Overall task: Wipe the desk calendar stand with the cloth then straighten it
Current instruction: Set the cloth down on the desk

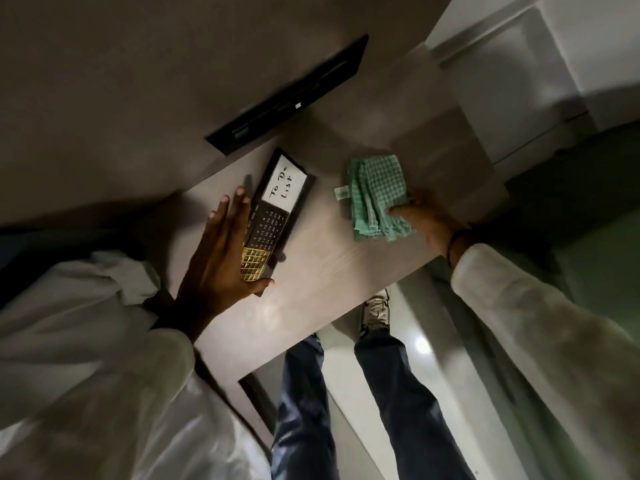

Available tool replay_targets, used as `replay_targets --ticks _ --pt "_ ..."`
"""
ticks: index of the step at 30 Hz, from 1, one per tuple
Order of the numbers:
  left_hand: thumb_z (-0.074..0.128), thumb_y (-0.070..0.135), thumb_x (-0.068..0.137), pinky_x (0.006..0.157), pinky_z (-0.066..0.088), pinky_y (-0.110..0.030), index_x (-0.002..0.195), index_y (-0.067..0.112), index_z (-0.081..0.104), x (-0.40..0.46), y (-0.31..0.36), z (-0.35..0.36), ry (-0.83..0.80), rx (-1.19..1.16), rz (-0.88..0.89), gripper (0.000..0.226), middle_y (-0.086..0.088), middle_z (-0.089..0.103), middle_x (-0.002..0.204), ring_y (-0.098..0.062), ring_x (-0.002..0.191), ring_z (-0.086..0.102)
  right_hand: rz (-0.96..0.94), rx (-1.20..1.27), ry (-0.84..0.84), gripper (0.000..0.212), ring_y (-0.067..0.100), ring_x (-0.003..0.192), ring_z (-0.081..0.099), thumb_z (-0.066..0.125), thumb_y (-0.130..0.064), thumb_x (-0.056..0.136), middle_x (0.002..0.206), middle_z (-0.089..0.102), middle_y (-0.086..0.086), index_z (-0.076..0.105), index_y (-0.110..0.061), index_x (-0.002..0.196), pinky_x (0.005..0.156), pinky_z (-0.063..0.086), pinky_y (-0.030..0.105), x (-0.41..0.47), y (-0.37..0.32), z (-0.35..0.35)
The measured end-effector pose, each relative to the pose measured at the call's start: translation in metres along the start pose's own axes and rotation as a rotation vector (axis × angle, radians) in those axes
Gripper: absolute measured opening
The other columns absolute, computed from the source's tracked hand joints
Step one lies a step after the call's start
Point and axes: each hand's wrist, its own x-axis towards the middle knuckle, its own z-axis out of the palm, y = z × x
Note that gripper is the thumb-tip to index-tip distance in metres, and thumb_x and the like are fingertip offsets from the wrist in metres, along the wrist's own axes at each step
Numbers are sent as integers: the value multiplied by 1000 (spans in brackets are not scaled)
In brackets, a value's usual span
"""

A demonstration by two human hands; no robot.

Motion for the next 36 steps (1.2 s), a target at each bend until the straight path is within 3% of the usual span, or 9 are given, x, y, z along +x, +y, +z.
replay_targets --ticks 4,7,15,19,24,26,28,34,36 --pt "88 65 60 126 27 -60 163 -3 15 -5 6 0 77 9 -23 144 -24 16 172 -43 159 19 -162 -231 244 9 31 80 67 63 -19 78 87 73 13 69 -14 84 76 55 41 1 3 -2" --pt "76 74 69 130 15 -51 167 14 5 -15 19 0 97 -191 -288 135 -14 11 175 -33 163 11 -322 -331 372 29 33 92 70 61 -28 78 100 76 15 72 -12 100 82 59 39 -12 -23 9" --pt "56 59 95 129 27 -43 167 19 17 -29 67 -4 584 -1167 -1228 92 -9 21 174 -26 158 29 -270 -272 -87 55 32 134 51 52 -43 97 145 54 16 51 -8 140 111 41 38 -2 -127 89" --pt "35 73 98 128 14 -40 168 23 13 -23 75 -15 538 -1646 -1722 89 -8 23 174 -24 160 24 -260 -313 -158 57 31 100 65 39 -63 96 106 72 12 67 -13 94 81 44 32 -3 -142 115" --pt "18 74 100 130 7 -32 166 17 21 -25 77 -25 395 -1792 -1585 87 -6 27 173 -16 159 27 -243 -284 -187 55 20 73 64 39 -64 95 77 68 0 61 -18 73 63 43 29 -17 -126 117" --pt "17 72 101 117 20 -26 162 15 31 -23 69 -32 397 -1752 -1531 85 -7 44 164 -9 119 58 -226 -264 -175 54 25 81 67 39 -60 96 88 72 7 65 -16 79 70 47 31 -16 -116 115" --pt "18 71 101 102 28 -25 159 17 36 -21 61 -40 387 -1681 -1462 81 -7 51 157 -7 89 56 -208 -214 -150 62 28 87 65 38 -60 95 92 71 10 70 -6 90 80 48 37 -20 -106 111" --pt "29 74 99 82 50 -27 152 18 46 -3 32 -55 399 -1575 -1418 79 -1 75 102 -13 81 71 -219 -97 -49 57 7 46 53 37 -64 88 59 56 1 58 -14 69 58 38 30 -33 -91 115" --pt "28 74 99 99 54 -34 154 18 45 6 18 -57 385 -1594 -1372 80 -5 74 119 -23 97 73 -216 -57 -13 63 14 58 60 37 -65 88 64 61 11 62 -10 72 64 45 35 -33 -95 121"
